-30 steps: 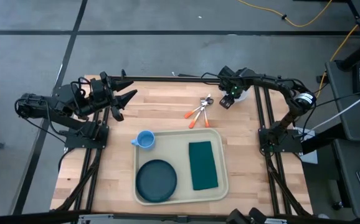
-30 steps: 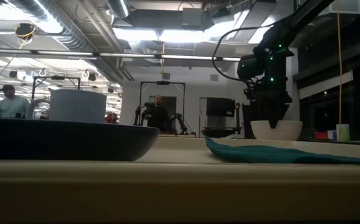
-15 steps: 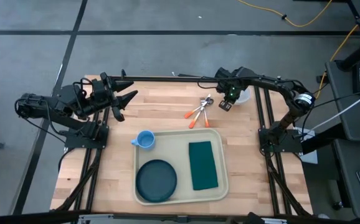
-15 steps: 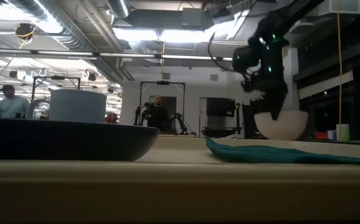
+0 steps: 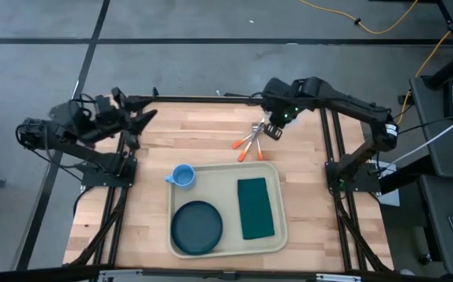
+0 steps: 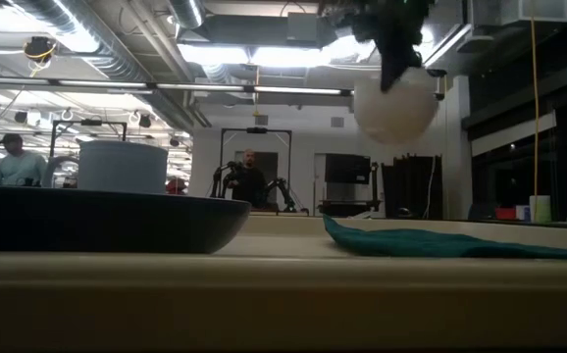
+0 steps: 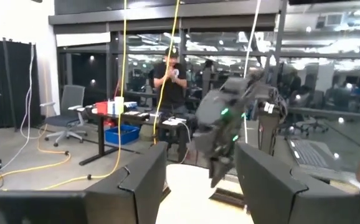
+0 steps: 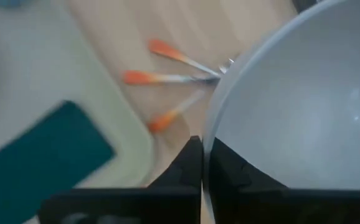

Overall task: Set up tray
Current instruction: Put the white bowl on top of the green plate on the light brown serving tray

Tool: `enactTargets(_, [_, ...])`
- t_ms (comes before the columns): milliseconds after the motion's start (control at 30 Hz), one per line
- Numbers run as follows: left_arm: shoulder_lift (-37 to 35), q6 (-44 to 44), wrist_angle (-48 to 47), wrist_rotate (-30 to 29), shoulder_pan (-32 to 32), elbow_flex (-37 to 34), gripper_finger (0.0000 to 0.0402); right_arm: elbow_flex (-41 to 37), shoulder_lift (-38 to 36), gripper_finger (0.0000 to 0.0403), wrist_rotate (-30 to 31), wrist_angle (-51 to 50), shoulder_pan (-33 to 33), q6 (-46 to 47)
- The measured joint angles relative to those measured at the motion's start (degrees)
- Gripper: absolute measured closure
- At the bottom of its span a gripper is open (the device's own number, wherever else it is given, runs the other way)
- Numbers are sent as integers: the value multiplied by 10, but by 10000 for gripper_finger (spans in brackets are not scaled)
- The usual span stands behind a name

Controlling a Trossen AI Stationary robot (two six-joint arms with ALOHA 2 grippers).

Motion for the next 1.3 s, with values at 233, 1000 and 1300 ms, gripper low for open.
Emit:
enactTargets(233, [-84,-23,-118,-17,0,0,217,13,3,392,-70,70,113,114])
enactTargets(1000, [-119,31,-133,20,0,0,217,238,248,392,-169,161,321,232])
enactTargets(1300, [-119,15,-129,65,0,0,217,368,341,392,-164,115,327,204])
